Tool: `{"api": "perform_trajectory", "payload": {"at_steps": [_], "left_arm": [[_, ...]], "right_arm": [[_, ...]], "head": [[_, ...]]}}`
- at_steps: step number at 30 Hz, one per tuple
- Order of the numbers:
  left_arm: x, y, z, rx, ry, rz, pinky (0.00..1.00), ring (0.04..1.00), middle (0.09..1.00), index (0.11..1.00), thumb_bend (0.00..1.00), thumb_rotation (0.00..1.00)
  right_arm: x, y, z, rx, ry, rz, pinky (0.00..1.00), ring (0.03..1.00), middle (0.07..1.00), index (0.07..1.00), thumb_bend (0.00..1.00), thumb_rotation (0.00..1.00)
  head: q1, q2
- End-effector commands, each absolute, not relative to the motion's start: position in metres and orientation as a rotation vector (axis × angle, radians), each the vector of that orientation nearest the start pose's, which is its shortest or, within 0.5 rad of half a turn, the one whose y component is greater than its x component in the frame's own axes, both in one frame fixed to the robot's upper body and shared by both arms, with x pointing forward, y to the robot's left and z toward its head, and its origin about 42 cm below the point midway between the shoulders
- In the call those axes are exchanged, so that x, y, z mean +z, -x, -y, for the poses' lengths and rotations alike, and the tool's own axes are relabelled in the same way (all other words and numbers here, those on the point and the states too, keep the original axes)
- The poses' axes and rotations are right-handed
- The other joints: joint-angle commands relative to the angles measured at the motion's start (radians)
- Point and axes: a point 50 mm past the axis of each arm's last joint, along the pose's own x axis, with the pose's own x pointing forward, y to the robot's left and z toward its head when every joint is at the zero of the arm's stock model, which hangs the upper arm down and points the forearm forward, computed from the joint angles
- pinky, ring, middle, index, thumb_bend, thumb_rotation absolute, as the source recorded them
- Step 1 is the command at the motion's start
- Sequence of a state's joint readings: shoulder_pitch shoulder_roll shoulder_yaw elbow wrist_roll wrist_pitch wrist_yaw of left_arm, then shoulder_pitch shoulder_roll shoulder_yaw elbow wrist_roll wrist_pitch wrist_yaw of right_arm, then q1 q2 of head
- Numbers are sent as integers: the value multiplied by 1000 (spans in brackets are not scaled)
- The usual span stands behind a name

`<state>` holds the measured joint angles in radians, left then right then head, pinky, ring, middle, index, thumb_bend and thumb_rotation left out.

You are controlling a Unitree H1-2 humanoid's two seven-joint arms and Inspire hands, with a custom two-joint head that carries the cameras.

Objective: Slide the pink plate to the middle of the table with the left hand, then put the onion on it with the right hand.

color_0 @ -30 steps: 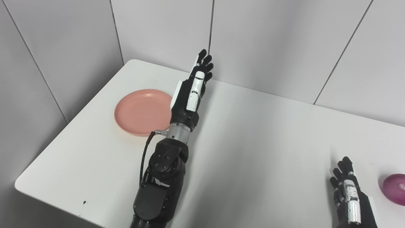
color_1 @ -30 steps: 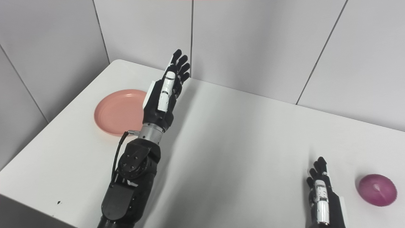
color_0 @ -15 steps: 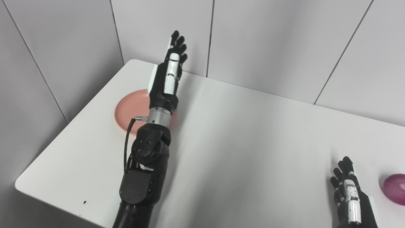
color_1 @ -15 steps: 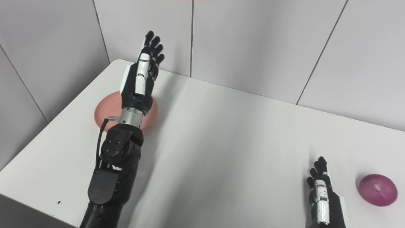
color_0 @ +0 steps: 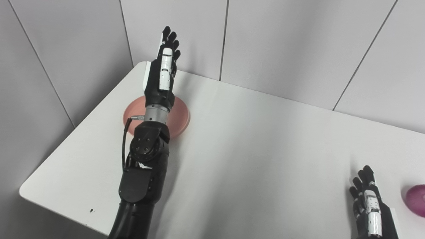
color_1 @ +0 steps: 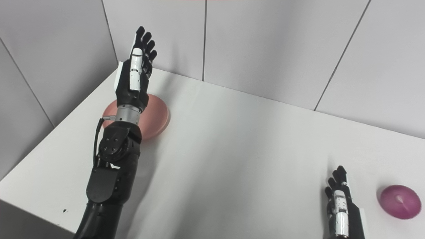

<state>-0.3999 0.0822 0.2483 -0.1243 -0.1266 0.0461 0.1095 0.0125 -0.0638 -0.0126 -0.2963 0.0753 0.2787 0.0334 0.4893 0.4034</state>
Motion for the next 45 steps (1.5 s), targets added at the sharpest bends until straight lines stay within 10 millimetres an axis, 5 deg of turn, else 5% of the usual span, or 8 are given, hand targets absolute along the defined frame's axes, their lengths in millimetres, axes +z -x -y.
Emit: {"api": "perform_trajectory", "payload": {"at_steps": [1,25,45], "left_arm": [[292,-381,-279,231,83,583,990,999,1000,994,439,1000],[306,-372,-338,397,57,616,999,988,990,975,414,1000],[285,-368,-397,512,59,567,987,986,984,960,438,1000]], "right_arm": [[161,-276,227,42,-15,41,1000,1000,1000,1000,0,1000],[154,-278,231,58,-14,51,1000,1000,1000,1000,50,1000],[154,-280,235,59,-4,46,1000,1000,1000,1000,69,1000]], "head": [[1,-2],[25,-15],[29,-14]]}}
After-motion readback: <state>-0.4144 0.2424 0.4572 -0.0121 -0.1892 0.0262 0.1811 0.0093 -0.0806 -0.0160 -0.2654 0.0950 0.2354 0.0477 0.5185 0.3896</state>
